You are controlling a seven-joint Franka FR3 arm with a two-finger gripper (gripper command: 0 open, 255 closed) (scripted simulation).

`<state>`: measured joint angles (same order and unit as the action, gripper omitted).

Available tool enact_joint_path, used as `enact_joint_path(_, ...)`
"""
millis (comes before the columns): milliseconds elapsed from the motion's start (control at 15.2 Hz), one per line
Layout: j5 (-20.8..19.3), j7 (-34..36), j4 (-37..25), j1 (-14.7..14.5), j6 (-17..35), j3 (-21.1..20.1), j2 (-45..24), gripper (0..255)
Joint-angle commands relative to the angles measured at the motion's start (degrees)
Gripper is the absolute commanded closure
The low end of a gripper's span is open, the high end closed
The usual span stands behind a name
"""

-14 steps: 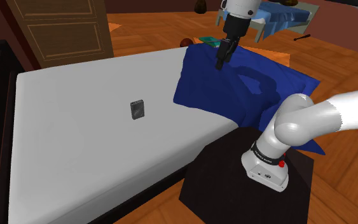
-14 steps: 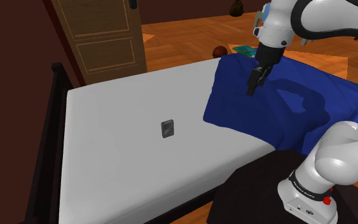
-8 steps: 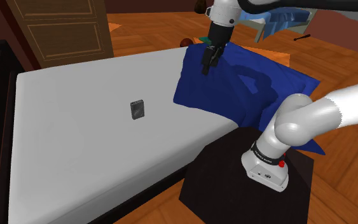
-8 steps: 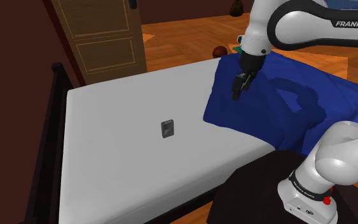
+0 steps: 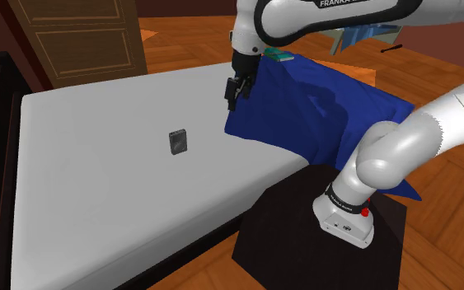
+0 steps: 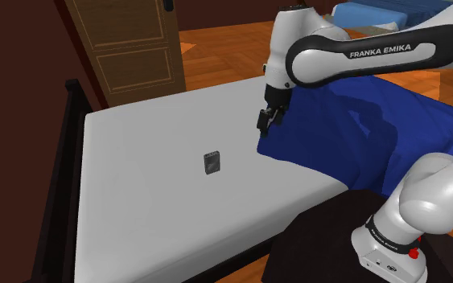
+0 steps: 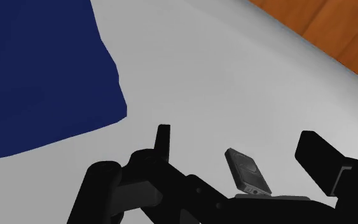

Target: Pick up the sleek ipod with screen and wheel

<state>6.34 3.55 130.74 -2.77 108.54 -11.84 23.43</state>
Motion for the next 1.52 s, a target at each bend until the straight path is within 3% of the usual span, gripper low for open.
enact_joint_path(0,-0.48,1.05,-1.67,-0.13,2.25,-1.20,-3.90,0)
enact_joint_path(528,-5.27,6.28,-11.39,-0.96,9.41,-5.12,-21.54,0)
enact_joint_path(1056,-12.56,11.78,-25.99,-4.21,11.77,-6.16,-40.09,0)
enact_joint_path(1452,-13.62,12.48,-25.21,-4.71,15.03,-5.78,-42.73,0)
